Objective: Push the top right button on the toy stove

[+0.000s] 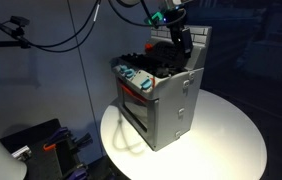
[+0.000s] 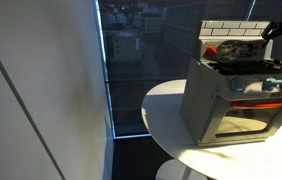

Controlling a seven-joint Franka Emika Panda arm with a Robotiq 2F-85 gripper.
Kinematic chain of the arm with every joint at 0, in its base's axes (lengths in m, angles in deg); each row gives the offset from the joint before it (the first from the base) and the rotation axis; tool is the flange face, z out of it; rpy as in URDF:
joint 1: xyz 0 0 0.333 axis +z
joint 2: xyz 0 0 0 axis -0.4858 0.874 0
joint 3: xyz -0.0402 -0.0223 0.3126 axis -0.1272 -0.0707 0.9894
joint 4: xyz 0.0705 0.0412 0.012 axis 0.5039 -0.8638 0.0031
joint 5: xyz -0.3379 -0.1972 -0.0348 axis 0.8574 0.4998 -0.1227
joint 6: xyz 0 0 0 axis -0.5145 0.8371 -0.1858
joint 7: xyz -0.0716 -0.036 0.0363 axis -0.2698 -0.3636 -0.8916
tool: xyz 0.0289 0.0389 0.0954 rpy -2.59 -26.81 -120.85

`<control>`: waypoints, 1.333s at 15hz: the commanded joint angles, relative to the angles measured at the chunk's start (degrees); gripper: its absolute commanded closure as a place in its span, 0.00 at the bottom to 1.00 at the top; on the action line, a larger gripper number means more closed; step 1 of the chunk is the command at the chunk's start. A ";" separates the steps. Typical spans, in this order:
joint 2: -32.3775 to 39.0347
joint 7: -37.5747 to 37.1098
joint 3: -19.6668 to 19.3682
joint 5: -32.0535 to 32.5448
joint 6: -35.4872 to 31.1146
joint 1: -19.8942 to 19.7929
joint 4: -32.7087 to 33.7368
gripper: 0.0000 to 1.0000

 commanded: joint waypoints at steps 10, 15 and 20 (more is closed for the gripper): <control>-7.32 9.59 2.04 -1.45 17.39 0.27 -1.76 0.00; -10.76 16.14 3.19 -2.24 25.62 0.56 -2.59 0.00; -15.30 22.34 3.39 -3.64 30.56 0.34 -4.69 0.00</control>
